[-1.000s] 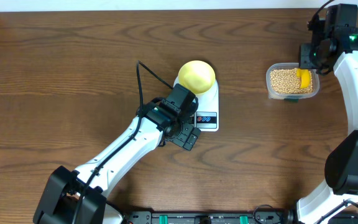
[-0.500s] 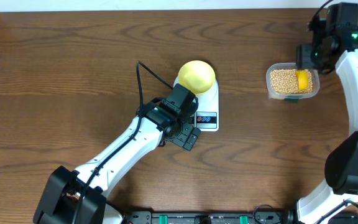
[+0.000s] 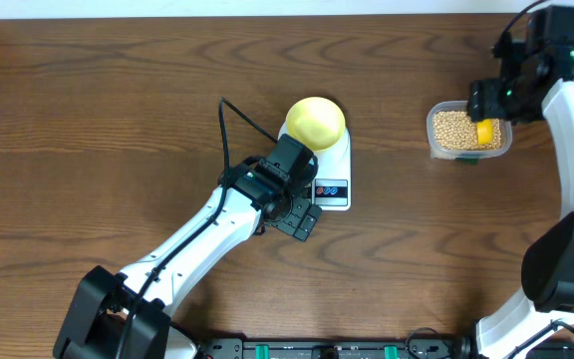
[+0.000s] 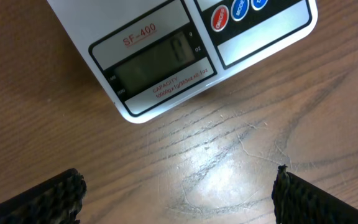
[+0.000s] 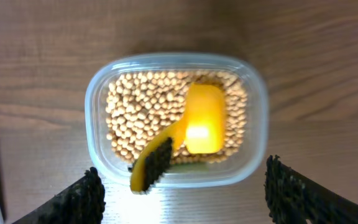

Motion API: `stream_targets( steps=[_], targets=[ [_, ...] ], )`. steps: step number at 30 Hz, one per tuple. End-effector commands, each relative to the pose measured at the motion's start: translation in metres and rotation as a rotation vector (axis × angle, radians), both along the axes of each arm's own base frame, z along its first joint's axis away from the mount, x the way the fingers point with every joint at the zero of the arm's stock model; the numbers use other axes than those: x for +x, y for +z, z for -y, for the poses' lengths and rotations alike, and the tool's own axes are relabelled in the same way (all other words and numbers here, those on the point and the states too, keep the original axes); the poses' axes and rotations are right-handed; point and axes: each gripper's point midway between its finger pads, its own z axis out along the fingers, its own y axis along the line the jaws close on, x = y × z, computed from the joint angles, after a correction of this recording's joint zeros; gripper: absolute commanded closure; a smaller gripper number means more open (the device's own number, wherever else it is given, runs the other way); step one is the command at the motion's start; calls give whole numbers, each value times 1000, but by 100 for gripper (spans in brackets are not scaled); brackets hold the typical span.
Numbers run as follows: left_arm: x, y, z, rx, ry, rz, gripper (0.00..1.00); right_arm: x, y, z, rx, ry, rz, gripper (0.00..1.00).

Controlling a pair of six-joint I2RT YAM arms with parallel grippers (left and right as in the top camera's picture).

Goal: Scoop item into bowl and weigh 50g on scale

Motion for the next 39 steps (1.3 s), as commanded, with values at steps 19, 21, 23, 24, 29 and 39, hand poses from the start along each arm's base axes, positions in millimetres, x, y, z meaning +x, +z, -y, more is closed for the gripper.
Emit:
stream_targets(
  steps=[19, 21, 23, 24, 29, 39],
  targets=[
    [2, 3, 0, 1, 17, 8, 2, 20, -37, 14, -77, -43, 71, 29],
    [2, 3, 0, 0, 17, 7, 2, 20, -37, 19, -98, -65, 69, 31],
    [2, 3, 0, 0, 17, 7, 2, 19, -36, 23, -113, -94, 70, 32],
    [2, 3, 0, 0, 17, 7, 2, 19, -36, 26, -116, -119, 71, 32],
    [2, 3, 0, 0, 17, 7, 2, 15, -37, 34, -104, -174, 60, 32],
    [2, 3, 0, 0, 17, 7, 2, 11, -40, 32, -11, -135, 46, 11]
  ],
)
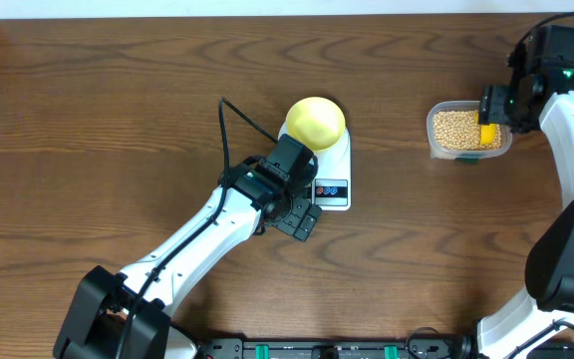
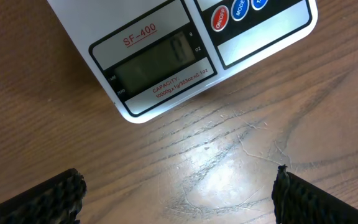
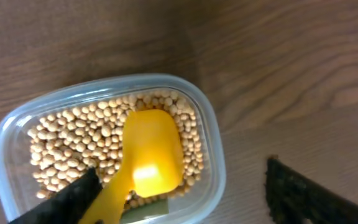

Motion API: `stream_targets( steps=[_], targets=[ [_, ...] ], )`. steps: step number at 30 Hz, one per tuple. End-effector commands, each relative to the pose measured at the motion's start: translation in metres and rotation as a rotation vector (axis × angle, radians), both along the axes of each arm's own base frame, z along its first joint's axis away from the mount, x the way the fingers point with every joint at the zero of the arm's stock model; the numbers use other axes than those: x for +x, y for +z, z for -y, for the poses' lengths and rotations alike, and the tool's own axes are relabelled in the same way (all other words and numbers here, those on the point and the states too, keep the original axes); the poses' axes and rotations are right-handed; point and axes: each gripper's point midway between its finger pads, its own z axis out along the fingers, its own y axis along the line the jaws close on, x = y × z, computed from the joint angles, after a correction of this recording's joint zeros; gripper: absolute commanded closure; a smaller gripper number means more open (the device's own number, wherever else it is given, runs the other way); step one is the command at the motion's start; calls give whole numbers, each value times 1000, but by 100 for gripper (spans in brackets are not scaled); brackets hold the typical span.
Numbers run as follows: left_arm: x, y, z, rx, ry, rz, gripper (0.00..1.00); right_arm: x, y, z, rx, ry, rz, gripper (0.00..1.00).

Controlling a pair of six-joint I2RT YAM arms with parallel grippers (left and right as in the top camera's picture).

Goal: Scoop item into bowl and weigh 50g on scale

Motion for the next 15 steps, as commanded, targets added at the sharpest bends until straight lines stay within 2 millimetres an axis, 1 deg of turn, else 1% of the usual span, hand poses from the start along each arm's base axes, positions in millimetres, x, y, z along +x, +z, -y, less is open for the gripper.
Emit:
stream_targets(
  steps=[1, 2, 3, 5, 11, 12, 13, 15],
  targets=[
    [2, 3, 0, 0, 17, 8, 2, 2, -9, -22, 100, 124, -5, 5],
    [2, 3, 0, 0, 17, 7, 2, 3, -8, -31, 134, 174, 2, 1],
    [2, 3, 0, 0, 17, 7, 2, 3, -7, -39, 164, 213, 10, 1],
    [2, 3, 0, 0, 17, 7, 2, 4, -5, -47, 206, 245, 23, 1],
    [2, 3, 0, 0, 17, 7, 2, 5, -4, -53, 230, 254, 30, 1],
    [2, 3, 0, 1, 17, 8, 2, 5, -4, -52, 230, 254, 32, 3],
    [2, 3, 0, 0, 17, 7, 2, 6, -5, -52, 228, 254, 36, 12],
    [2, 3, 0, 1, 17, 8, 2, 9, -4, -46, 213, 202, 44, 26]
  ],
)
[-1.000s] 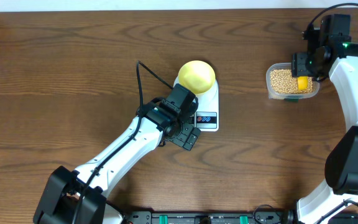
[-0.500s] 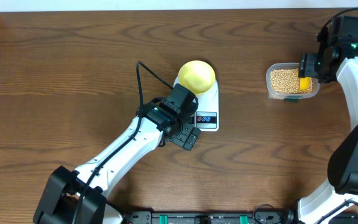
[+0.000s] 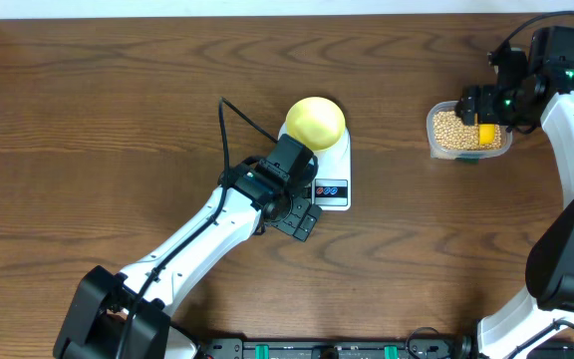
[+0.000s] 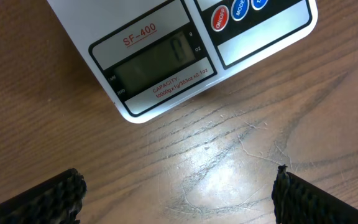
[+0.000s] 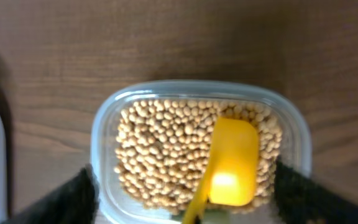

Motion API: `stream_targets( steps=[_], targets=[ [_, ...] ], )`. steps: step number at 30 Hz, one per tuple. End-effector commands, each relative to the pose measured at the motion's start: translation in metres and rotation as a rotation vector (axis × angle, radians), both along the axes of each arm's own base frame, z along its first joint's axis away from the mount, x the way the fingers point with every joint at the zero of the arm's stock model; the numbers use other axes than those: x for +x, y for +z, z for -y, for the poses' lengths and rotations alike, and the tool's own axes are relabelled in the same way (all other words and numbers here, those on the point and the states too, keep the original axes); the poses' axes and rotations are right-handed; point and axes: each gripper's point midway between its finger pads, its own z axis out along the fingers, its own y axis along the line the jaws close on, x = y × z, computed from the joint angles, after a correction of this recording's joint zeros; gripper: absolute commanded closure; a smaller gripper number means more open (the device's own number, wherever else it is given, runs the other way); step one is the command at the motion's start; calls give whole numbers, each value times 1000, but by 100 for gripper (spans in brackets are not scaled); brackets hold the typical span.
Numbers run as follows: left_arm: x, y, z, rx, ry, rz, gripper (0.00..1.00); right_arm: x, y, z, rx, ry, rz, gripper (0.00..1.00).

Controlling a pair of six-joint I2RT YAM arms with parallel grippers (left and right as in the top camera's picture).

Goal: Scoop item into bowl and weigh 50g on scale

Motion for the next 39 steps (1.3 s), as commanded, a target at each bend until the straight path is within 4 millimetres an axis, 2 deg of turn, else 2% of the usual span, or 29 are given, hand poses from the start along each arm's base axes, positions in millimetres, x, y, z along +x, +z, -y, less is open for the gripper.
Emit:
stream_targets(
  steps=[1, 8, 10, 12, 17, 24, 26, 28, 32, 33, 39],
  targets=[
    [2, 3, 0, 0, 17, 7, 2, 2, -3, 2, 13, -59, -12, 32],
    [2, 3, 0, 0, 17, 8, 2, 1, 52, 11, -23, -198, -30, 41],
    [2, 3, 0, 0, 17, 8, 2, -1, 56, 14, -64, -227, -40, 41],
    [2, 3, 0, 0, 17, 8, 2, -8, 51, 16, -108, -247, -72, 41],
    [2, 3, 0, 0, 17, 7, 2, -18, 17, 6, -146, -211, -171, 39],
    [2, 3, 0, 0, 17, 8, 2, -12, -23, 16, -238, -185, -232, 41],
    [2, 3, 0, 0, 17, 8, 2, -11, -32, 16, -240, -176, -253, 44],
    [2, 3, 0, 0, 17, 7, 2, -12, -40, 16, -243, -164, -273, 51],
    [2, 3, 0, 0, 17, 8, 2, -11, -42, 16, -253, -138, -271, 67],
    [2, 3, 0, 0, 17, 8, 2, -10, -40, 17, -256, -132, -264, 69],
    [2, 3, 0, 0, 17, 8, 2, -9, -24, 19, -278, -127, -243, 64]
  ],
)
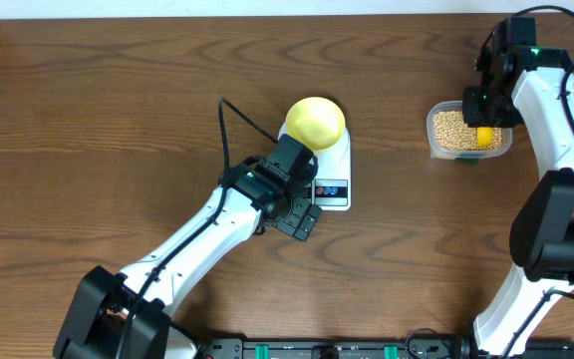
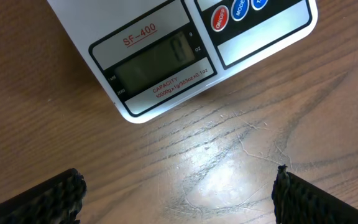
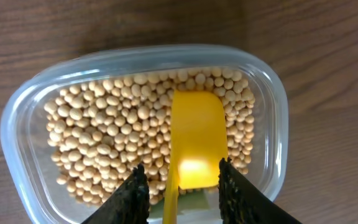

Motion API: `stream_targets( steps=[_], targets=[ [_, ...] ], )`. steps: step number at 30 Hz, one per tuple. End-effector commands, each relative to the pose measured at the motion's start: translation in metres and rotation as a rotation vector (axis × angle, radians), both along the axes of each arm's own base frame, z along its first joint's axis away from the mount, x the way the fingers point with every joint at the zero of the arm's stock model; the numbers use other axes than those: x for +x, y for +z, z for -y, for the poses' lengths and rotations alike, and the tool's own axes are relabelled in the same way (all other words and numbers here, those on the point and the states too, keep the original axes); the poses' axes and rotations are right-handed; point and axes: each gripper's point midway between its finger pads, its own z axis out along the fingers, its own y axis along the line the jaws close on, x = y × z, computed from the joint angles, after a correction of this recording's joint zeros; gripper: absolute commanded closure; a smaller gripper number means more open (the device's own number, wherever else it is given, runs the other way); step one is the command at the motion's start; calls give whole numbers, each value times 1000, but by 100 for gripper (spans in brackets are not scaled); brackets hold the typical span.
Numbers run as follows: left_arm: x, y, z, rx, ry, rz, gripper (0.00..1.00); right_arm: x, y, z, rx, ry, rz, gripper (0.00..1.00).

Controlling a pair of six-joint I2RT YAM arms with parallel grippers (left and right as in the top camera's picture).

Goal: Scoop item into bowl and weigh 50g on scale

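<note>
A clear tub [image 1: 444, 148] of soybeans [image 3: 104, 137] stands at the table's right with a yellow scoop [image 3: 196, 143] lying in it. My right gripper [image 3: 182, 186] is low over the tub. Its fingers have narrowed to either side of the scoop, and a gap still shows on the left, so it is open. An upturned yellow bowl [image 1: 315, 122] sits on the white scale [image 2: 166, 56], whose display reads 0. My left gripper [image 2: 176, 186] rests open over bare wood just in front of the scale.
The scale's red and blue buttons [image 2: 238, 9] face my left gripper. A black cable [image 1: 229, 125] runs from the left arm past the scale. Brown wooden table [image 1: 118, 120] lies all around, and its far edge [image 1: 267, 14] runs close behind the tub.
My right gripper has turned over the tub, and its fingers, which stood wide at the tub's sides, now stand close on either side of the scoop. The left arm has not moved.
My right gripper hovered wide open over the bean tub at all three earlier moments, seeing it from a different angle each time. Now its fingers stand close round the scoop. The left gripper, bowl and scale kept still throughout.
</note>
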Motion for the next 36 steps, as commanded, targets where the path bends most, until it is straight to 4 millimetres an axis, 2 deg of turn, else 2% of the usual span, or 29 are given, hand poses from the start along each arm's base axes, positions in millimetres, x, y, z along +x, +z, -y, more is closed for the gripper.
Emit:
stream_targets(
  steps=[1, 3, 6, 7, 9, 11, 13, 20, 27, 30, 33, 36],
  targets=[
    [2, 3, 0, 0, 17, 8, 2, 3, 9, 7, -35, 9, 12, 65],
    [2, 3, 0, 0, 17, 8, 2, 3, 14, 7, -36, 6, 23, 67],
    [2, 3, 0, 0, 17, 7, 2, 2, 15, 7, -37, 6, 25, 78],
    [2, 3, 0, 0, 17, 8, 2, 3, 15, 7, -37, 6, 26, 78],
    [2, 3, 0, 0, 17, 8, 2, 4, 15, 7, -37, 6, 31, 73],
    [2, 3, 0, 0, 17, 8, 2, 5, 17, 7, -33, 7, 35, 56],
    [2, 3, 0, 0, 17, 7, 2, 6, 20, 6, -28, 8, 42, 50],
    [2, 3, 0, 0, 17, 8, 2, 9, 24, 1, 6, 13, 55, 54],
    [2, 3, 0, 0, 17, 8, 2, 12, 33, 3, 8, 10, 70, 52],
    [2, 3, 0, 0, 17, 8, 2, 11, 33, 2, 9, 10, 66, 57],
    [2, 3, 0, 0, 17, 8, 2, 8, 32, 2, 9, 11, 55, 72],
    [2, 3, 0, 0, 17, 8, 2, 7, 32, 2, 10, 11, 47, 79]
  ],
)
